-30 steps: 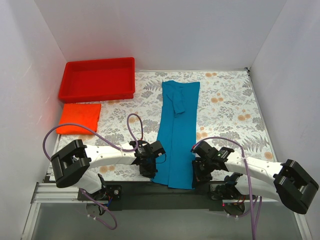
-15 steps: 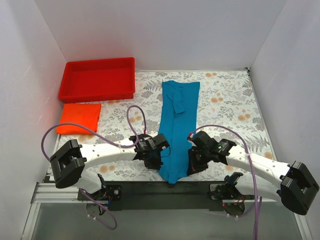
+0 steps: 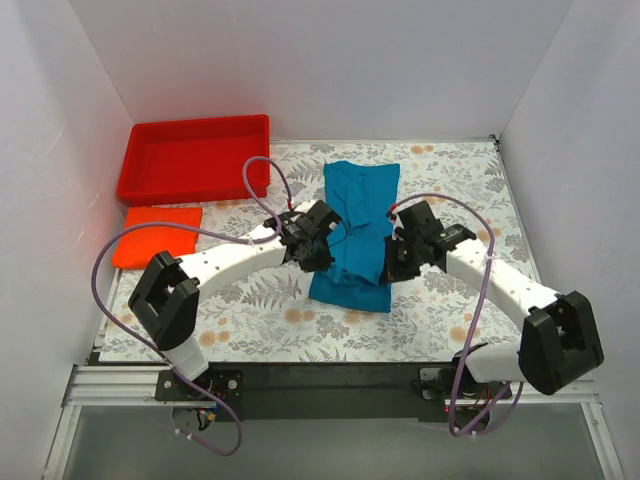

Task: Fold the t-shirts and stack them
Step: Fold the tshirt

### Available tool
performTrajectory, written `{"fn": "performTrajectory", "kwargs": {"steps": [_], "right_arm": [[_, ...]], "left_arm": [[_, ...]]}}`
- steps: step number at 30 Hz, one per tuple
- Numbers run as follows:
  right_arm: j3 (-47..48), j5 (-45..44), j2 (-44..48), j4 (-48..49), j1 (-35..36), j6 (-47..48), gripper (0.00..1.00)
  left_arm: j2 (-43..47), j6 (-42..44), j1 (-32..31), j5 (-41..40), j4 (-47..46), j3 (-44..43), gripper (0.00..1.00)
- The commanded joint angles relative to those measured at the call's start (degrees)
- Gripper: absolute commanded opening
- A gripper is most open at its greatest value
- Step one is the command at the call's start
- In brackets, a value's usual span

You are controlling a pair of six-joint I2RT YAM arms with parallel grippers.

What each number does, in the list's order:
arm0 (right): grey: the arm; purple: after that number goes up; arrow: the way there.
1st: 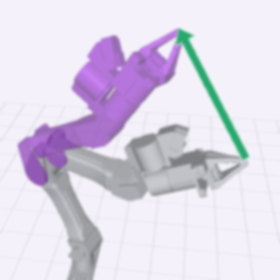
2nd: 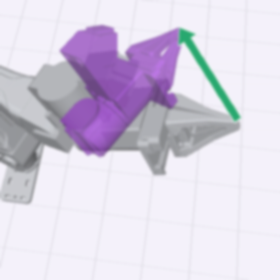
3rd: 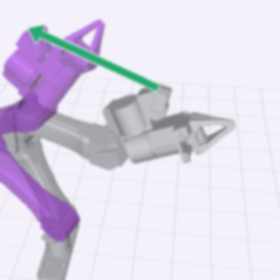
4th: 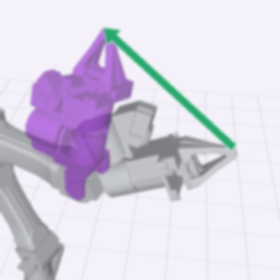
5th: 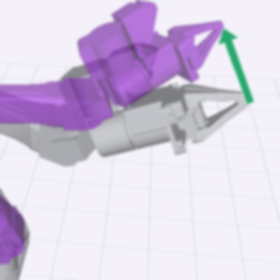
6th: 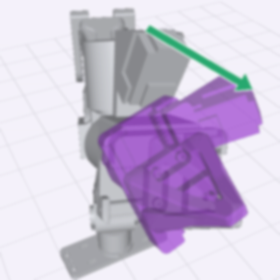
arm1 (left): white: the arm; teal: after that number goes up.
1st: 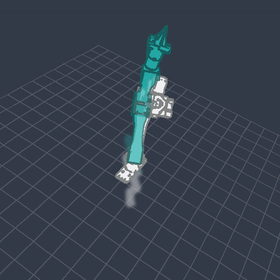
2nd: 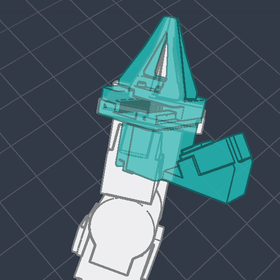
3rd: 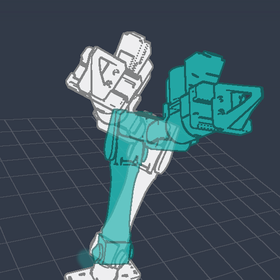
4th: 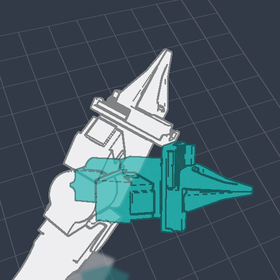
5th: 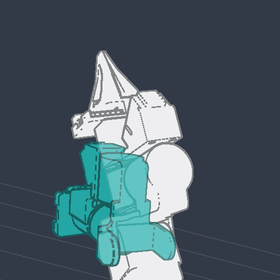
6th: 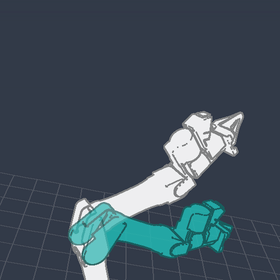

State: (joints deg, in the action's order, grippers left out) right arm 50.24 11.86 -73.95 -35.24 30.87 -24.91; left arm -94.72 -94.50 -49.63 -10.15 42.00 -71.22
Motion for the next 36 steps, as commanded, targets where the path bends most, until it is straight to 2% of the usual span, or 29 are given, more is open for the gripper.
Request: {"fn": "performTrajectory", "kwargs": {"steps": [1,5,10,18,28,29,31,32,33,36], "right_arm": [[6.26,-0.87,-4.07,-0.09,-4.85,6.62,0.01],[11.01,-1.57,-9.01,0.44,-9.07,9.17,0.01],[15.94,-0.08,-15.85,2.02,-13.64,10.67,0.01],[22.62,1.94,-24.48,4.92,-16.46,11.37,0.01],[22.62,0.01,-30.63,7.82,-18.22,11.46,0.01],[22.80,-0.34,-30.81,8.17,-18.30,11.46,0.03],[23.58,-1.13,-30.99,8.35,-18.22,11.81,0.18],[23.85,-1.48,-30.21,8.70,-18.13,11.81,0.26],[23.85,-1.57,-30.20,8.96,-18.13,11.98,0.29],[23.33,-2.18,-27.48,9.75,-17.26,12.77,0.35]], "left_arm": [[-2.83,4.32,3.12,-6.71,-0.34,-5.76,0.00],[-8.54,7.21,6.03,-8.39,-1.48,-12.52,0.00],[-13.82,9.15,9.72,-8.13,-5.86,-16.31,0.00],[-19.18,12.06,12.36,-7.51,-12.20,-19.22,0.00],[-24.81,15.04,12.80,-6.81,-18.09,-19.83,0.00],[-25.16,15.39,12.89,-6.90,-18.18,-19.92,0.03],[-25.52,15.75,12.80,-6.99,-18.27,-20.01,0.19],[-24.82,16.01,12.80,-6.99,-18.27,-20.10,0.32],[-24.03,16.01,12.80,-6.99,-18.27,-19.84,0.32],[-19.30,15.57,12.10,-8.04,-19.84,-16.69,0.48]]}}
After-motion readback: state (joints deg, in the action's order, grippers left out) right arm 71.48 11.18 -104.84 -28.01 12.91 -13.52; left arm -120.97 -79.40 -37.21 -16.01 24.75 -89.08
